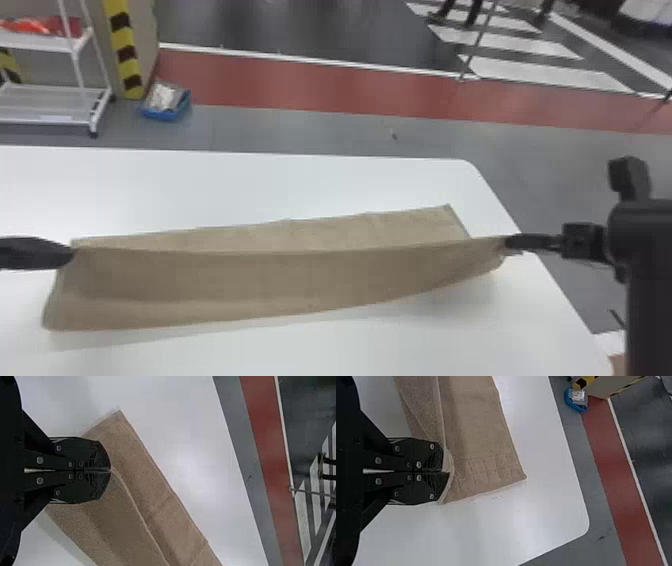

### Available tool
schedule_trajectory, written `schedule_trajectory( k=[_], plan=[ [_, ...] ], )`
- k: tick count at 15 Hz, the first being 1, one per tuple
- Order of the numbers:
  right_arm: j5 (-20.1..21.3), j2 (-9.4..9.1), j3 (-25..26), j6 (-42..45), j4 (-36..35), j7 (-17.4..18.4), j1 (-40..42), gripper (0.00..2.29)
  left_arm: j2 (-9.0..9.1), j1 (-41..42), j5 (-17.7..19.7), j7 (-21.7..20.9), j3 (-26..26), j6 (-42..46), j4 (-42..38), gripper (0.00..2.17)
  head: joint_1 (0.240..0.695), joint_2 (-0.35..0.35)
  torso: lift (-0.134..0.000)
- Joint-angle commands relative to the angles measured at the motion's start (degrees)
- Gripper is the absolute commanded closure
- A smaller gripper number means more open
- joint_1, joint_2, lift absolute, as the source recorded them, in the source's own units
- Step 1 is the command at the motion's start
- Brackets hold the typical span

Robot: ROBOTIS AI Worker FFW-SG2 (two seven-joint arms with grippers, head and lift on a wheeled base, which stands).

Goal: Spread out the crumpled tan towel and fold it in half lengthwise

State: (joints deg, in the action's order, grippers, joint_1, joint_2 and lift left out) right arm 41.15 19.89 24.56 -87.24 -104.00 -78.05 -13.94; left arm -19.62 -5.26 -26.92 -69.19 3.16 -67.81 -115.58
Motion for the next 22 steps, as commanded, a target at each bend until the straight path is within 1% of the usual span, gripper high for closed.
schedule_trajectory(
  k=[1, 3, 5, 8, 13, 17, 18, 19, 20, 22],
  plan=[
    [-0.2, 0.07, -1.4, -2.8, 3.5, -0.3, -4.5, 2.0, 0.11, -2.5, -0.1, 0.2, 0.0, 0.2, 3.9, 1.51, 0.695, -0.238, -0.124],
    [0.2, -0.02, -2.6, -2.8, 6.7, -0.3, -7.5, 2.0, 0.11, -4.2, -0.1, 0.8, -0.1, 0.2, 6.6, 1.51, 0.695, -0.212, -0.124],
    [0.6, -0.2, -3.5, -2.8, 12.1, -0.3, -11.2, 2.0, 0.29, -6.4, -0.1, 1.5, -0.3, 0.5, 9.8, 1.51, 0.695, -0.195, -0.124],
    [3.3, -0.29, -6.1, -2.8, 18.7, -0.3, -15.4, 2.0, 0.64, -9.8, -0.8, 1.8, -0.8, 1.8, 15.5, 1.51, 0.695, -0.169, -0.124],
    [5.5, 0.07, -6.4, -2.8, 29.8, -0.3, -21.0, 2.0, 0.46, -13.3, -1.7, 2.5, -1.8, 5.8, 22.9, 1.51, 0.695, -0.15, -0.124],
    [5.1, 0.24, -5.7, -2.8, 33.3, -0.3, -23.7, 2.0, 0.11, -15.2, -1.8, 3.2, -2.3, 7.7, 26.6, 1.51, 0.695, -0.141, -0.124],
    [4.5, 0.33, -4.7, -2.8, 33.8, -0.3, -24.5, 2.0, 0.11, -15.4, -1.8, 3.2, -2.3, 7.7, 26.6, 1.51, 0.695, -0.139, -0.124],
    [2.7, 0.94, -4.4, -2.8, 34.2, -0.3, -25.3, 2.0, 0.02, -15.7, -1.8, 3.2, -2.3, 7.7, 26.6, 1.51, 0.695, -0.137, -0.124],
    [1.8, 1.21, -4.4, -2.8, 34.6, -0.3, -25.8, 2.0, 0.02, -15.7, -1.8, 3.2, -2.3, 7.7, 26.6, 1.51, 0.695, -0.136, -0.124],
    [2.3, 0.86, -4.6, -2.8, 34.5, -0.3, -25.7, 2.0, 0.02, -15.8, -1.8, 3.2, -2.3, 7.9, 26.6, 1.51, 0.695, -0.133, -0.124]
  ],
)
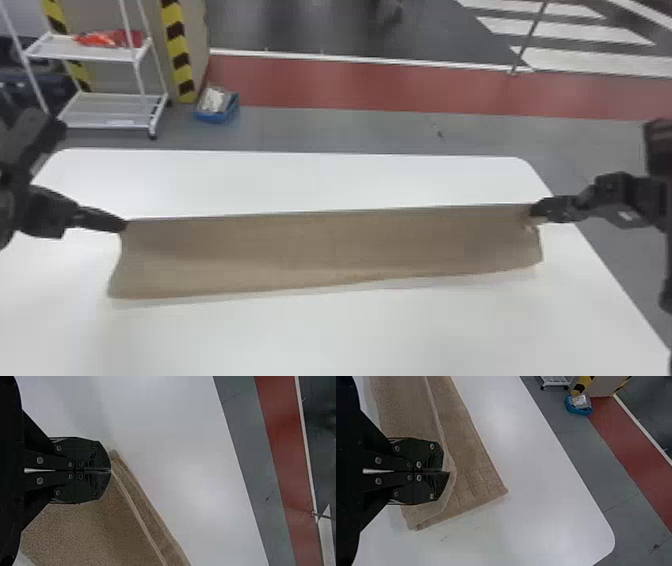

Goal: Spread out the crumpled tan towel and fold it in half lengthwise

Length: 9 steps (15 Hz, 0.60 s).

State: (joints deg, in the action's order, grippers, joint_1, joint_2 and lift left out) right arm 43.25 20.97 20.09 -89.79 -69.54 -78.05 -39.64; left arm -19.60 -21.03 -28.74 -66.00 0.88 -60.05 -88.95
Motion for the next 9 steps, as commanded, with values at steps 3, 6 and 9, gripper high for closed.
schedule_trajectory(
  k=[3, 6, 9],
  plan=[
    [1.6, -2.16, -0.7, -0.3, -0.2, -0.3, 1.1, 0.1, 0.7, 0.9, 0.2, 0.9, -0.3, 3.0, -0.2, 0.88, 0.695, -0.131, -0.124],
    [2.2, -4.18, 0.3, -0.3, -2.1, -0.3, 3.0, 0.01, 1.23, 2.6, 0.3, 4.0, -0.3, 4.7, -0.5, 0.04, 0.695, -0.118, -0.124],
    [2.2, -4.8, 0.3, -0.3, -5.0, 0.2, 4.1, 0.04, 1.05, 2.6, 0.1, 4.5, -0.1, 4.7, -0.5, 0.04, 0.695, -0.108, -0.124]
  ],
)
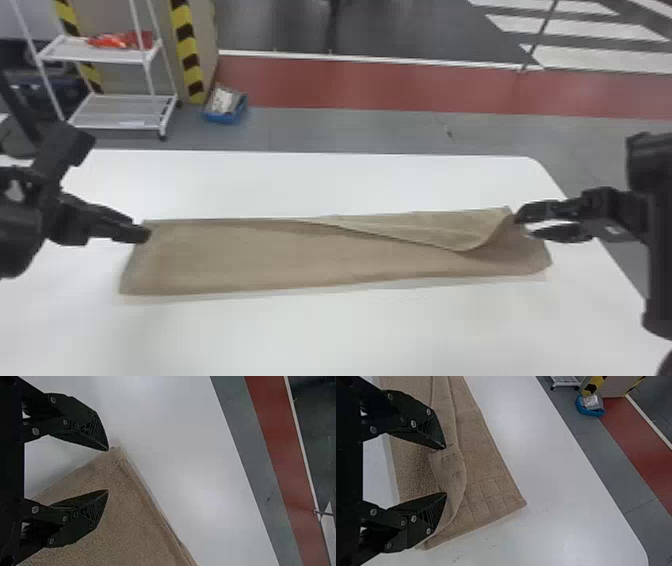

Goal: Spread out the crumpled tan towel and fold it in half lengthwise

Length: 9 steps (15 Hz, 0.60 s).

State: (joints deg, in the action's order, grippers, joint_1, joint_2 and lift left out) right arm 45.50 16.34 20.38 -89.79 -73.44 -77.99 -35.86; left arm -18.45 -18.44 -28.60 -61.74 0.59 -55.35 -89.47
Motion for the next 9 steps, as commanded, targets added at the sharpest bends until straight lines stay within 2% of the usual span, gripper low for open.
schedule_trajectory(
  k=[1, 3, 5, 9],
  plan=[
    [-0.1, -0.16, 0.1, -0.3, -2.1, 2.2, 0.7, 0.04, -0.27, 0.1, 0.0, 0.4, 0.6, 0.0, 0.0, 0.04, 0.695, -0.106, -0.124],
    [-0.6, -0.34, 1.1, -0.3, -5.6, 6.6, 3.1, 0.04, -0.44, 0.2, 0.9, 0.6, 2.0, 0.2, -0.1, 0.04, 0.695, -0.107, -0.124],
    [-2.3, -0.6, 3.0, -0.3, -8.7, 9.4, 4.8, 0.05, -0.62, 0.4, 1.6, 0.9, 3.3, 0.4, -0.7, 0.04, 0.695, -0.115, -0.124],
    [-4.5, -0.95, 4.1, -0.3, -12.9, 10.3, 8.2, 0.05, -0.71, 4.6, 3.4, 0.6, 7.0, 0.9, -5.7, 0.04, 0.695, -0.126, -0.124]
  ],
)
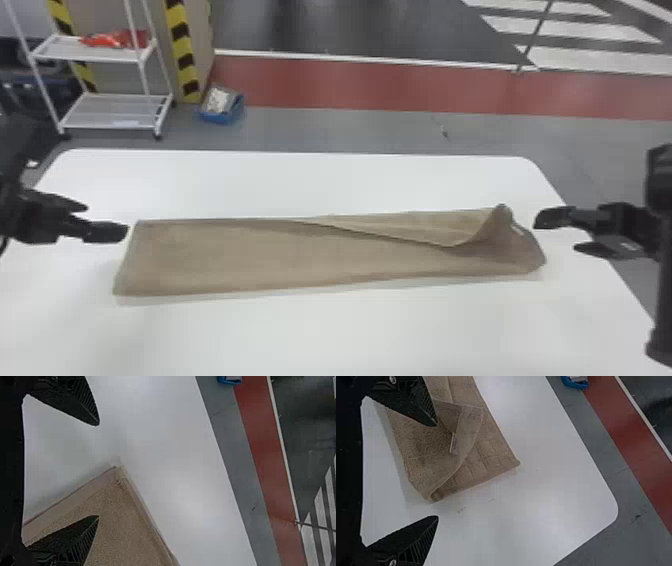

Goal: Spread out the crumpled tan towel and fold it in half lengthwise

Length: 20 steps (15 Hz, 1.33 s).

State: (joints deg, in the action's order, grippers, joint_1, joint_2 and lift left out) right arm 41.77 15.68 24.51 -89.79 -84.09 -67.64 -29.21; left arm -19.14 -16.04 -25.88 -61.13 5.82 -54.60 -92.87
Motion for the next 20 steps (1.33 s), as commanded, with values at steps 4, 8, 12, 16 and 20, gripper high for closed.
schedule_trajectory(
  k=[4, 8, 12, 16, 20],
  plan=[
    [-0.7, -2.67, -1.3, -0.3, -12.0, 0.5, 7.9, 0.07, 2.18, 11.2, 7.1, 0.8, 10.2, -0.4, -13.0, 0.04, 0.695, -0.105, -0.124],
    [-2.2, -2.76, -0.8, 16.7, -19.6, 0.0, 17.2, 0.11, 8.42, 18.8, 20.7, 7.9, 17.1, 1.9, -17.9, 0.03, 0.695, -0.095, -0.124],
    [-2.1, -2.85, 1.5, 26.4, -19.2, 1.0, 19.0, 0.15, 12.2, 23.7, 28.3, 10.0, 18.7, 3.7, -17.9, 0.04, 0.695, -0.144, -0.124],
    [-0.6, -2.76, -0.8, 28.3, -10.8, 6.1, 14.9, 0.16, 13.7, 28.7, 32.8, 9.9, 18.7, 3.5, -20.0, 0.07, 0.695, -0.212, -0.124],
    [0.3, -3.9, -2.8, 31.5, -3.6, 10.6, 9.6, 0.17, 14.13, 30.6, 34.7, 9.8, 19.1, 3.5, -21.1, 0.08, 0.695, -0.243, -0.124]
  ],
)
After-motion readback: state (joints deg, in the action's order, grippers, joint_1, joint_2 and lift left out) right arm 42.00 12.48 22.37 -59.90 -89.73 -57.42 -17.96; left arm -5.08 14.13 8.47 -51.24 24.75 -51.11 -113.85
